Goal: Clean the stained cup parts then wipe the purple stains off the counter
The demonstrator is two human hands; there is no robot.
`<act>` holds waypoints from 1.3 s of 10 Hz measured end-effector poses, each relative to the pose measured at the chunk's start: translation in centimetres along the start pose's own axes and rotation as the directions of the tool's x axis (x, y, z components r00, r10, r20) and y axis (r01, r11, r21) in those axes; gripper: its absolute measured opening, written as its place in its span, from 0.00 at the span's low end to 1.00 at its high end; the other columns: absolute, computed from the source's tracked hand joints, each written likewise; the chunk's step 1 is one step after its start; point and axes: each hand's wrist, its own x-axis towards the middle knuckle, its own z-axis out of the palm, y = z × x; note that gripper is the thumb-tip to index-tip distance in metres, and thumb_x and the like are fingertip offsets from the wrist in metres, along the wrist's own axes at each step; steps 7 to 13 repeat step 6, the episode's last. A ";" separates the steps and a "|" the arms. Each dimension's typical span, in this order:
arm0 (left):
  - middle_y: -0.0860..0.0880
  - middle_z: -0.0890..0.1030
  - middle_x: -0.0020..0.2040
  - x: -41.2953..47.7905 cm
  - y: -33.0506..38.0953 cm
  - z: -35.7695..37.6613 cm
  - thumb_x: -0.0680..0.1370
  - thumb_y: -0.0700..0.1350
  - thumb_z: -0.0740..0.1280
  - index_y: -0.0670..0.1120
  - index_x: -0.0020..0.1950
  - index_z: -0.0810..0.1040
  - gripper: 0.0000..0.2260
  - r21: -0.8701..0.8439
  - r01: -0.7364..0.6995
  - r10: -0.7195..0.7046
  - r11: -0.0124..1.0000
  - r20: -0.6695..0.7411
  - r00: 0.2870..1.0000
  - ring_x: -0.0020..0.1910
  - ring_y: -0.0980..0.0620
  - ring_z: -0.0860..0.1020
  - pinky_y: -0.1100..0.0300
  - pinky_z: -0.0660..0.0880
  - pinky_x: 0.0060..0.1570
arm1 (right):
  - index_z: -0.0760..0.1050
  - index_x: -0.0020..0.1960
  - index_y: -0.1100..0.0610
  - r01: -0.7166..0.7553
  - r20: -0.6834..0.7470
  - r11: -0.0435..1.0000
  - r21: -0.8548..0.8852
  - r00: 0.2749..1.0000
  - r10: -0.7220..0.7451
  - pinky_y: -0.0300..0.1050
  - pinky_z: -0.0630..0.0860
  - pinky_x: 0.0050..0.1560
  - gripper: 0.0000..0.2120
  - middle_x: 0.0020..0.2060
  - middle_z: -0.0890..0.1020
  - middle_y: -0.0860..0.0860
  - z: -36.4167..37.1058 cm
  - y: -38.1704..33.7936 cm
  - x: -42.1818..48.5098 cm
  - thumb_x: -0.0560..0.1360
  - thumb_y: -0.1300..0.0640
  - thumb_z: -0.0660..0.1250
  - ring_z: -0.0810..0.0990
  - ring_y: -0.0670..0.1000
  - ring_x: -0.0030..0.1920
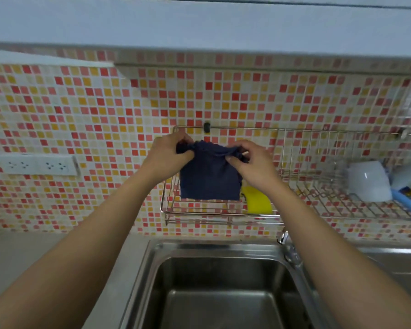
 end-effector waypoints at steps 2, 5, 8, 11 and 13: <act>0.46 0.78 0.45 3.3 -3.7 3.7 0.74 0.41 0.65 0.43 0.50 0.78 0.06 0.146 0.103 -0.118 0.984 0.100 0.988 0.44 0.47 0.75 0.63 0.69 0.35 | 0.79 0.53 0.55 -0.092 0.181 0.983 -0.162 0.976 0.121 0.30 0.67 0.37 0.09 0.37 0.75 0.43 1.9 4.3 2.8 0.73 0.58 0.69 0.75 0.45 0.40; 0.39 0.76 0.57 4.1 -7.1 10.4 0.77 0.38 0.61 0.40 0.65 0.68 0.16 0.460 0.115 -0.232 0.881 0.208 0.950 0.55 0.41 0.76 0.56 0.71 0.46 | 0.64 0.71 0.52 -0.070 0.328 0.875 -0.479 0.910 0.253 0.47 0.66 0.63 0.23 0.66 0.72 0.54 5.6 9.1 2.8 0.78 0.53 0.62 0.69 0.56 0.65; 0.39 0.76 0.58 3.5 -6.9 10.8 0.78 0.37 0.59 0.39 0.66 0.68 0.16 0.435 0.127 -0.209 0.892 0.147 0.967 0.56 0.40 0.75 0.56 0.69 0.46 | 0.63 0.72 0.53 -0.075 0.280 0.858 -0.507 0.928 0.247 0.48 0.65 0.65 0.22 0.67 0.70 0.55 5.8 8.6 2.8 0.79 0.52 0.59 0.68 0.57 0.66; 0.39 0.76 0.58 3.5 -6.9 10.8 0.78 0.37 0.59 0.39 0.66 0.68 0.16 0.435 0.127 -0.209 0.892 0.147 0.967 0.56 0.40 0.75 0.56 0.69 0.46 | 0.63 0.72 0.53 -0.075 0.280 0.858 -0.507 0.928 0.247 0.48 0.65 0.65 0.22 0.67 0.70 0.55 5.8 8.6 2.8 0.79 0.52 0.59 0.68 0.57 0.66; 0.39 0.76 0.58 3.5 -6.9 10.8 0.78 0.37 0.59 0.39 0.66 0.68 0.16 0.435 0.127 -0.209 0.892 0.147 0.967 0.56 0.40 0.75 0.56 0.69 0.46 | 0.63 0.72 0.53 -0.075 0.280 0.858 -0.507 0.928 0.247 0.48 0.65 0.65 0.22 0.67 0.70 0.55 5.8 8.6 2.8 0.79 0.52 0.59 0.68 0.57 0.66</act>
